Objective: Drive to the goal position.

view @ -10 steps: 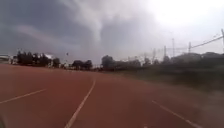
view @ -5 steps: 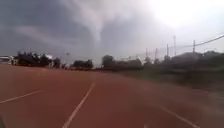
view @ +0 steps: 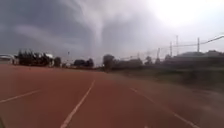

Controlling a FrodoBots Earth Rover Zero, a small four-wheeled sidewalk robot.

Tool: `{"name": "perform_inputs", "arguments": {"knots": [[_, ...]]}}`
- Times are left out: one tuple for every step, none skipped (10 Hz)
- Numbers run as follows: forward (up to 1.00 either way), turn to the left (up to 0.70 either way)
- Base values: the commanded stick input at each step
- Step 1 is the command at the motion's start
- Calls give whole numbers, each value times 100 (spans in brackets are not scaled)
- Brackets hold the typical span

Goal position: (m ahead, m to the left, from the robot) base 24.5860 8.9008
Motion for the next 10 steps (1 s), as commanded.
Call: {"name": "perform_inputs", "arguments": {"knots": [[70,0],[70,0],[70,0],[70,0],[70,0],[70,0],[70,0],[70,0],[70,0],[70,0]]}}
